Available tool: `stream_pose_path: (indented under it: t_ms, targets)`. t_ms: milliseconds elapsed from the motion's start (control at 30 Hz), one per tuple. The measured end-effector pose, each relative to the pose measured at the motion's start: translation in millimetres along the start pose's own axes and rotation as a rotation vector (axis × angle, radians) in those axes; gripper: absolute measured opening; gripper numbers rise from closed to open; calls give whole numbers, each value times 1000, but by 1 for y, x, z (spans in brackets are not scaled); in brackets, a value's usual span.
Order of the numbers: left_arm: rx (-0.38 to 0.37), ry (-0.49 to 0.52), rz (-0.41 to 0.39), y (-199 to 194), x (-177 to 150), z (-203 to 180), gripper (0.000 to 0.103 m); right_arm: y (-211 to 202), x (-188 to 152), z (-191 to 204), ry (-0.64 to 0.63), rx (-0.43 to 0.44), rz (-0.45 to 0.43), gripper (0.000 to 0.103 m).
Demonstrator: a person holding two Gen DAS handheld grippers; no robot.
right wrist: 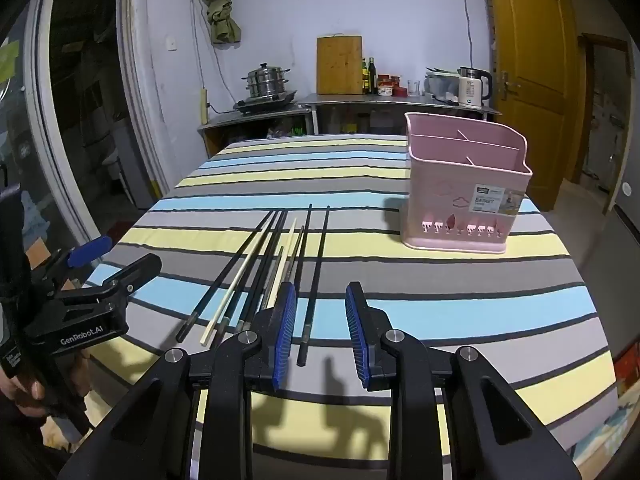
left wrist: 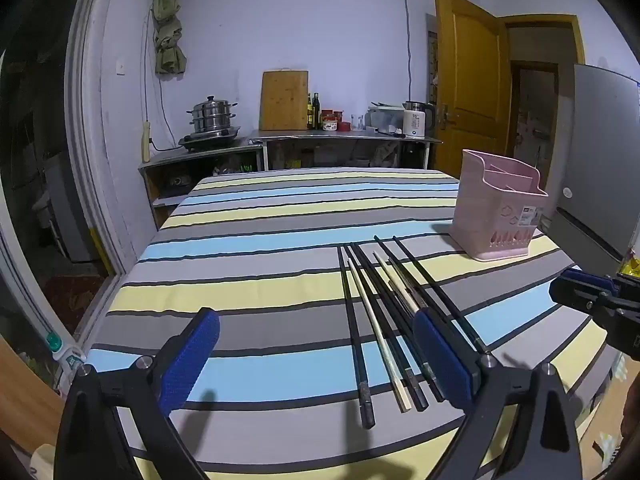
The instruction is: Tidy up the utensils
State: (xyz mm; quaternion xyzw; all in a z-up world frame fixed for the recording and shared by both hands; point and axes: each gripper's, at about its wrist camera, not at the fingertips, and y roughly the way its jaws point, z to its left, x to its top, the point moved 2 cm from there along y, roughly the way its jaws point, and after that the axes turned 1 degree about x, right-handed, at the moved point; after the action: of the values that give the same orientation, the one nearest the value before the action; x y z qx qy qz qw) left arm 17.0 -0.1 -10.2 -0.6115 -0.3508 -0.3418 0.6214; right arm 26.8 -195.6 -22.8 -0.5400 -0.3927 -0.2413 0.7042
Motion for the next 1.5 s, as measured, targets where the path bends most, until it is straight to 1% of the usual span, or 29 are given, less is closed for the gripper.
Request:
stream_pose_path:
  t_ms: [300,433,500,867,1500]
  targets:
    - [-5,-3,-5,-1,2,-2,98,-2,0,0,-5,3,-5,27]
    - [-8,-6,-11,-1,-3,-1,98,-2,0,-3,1,5,-7,27]
    - [-7,-11,-10,-3,1,-1,98,-1,0,-2,4,2,-7,27]
    - [-17,-13,-8,-8,2,0,98,-4,-1,-2,7,-4,-6,27]
    - [-24,-5,-1,-6,2,-3,98,-3,-1,-2,9,-4,-5,27]
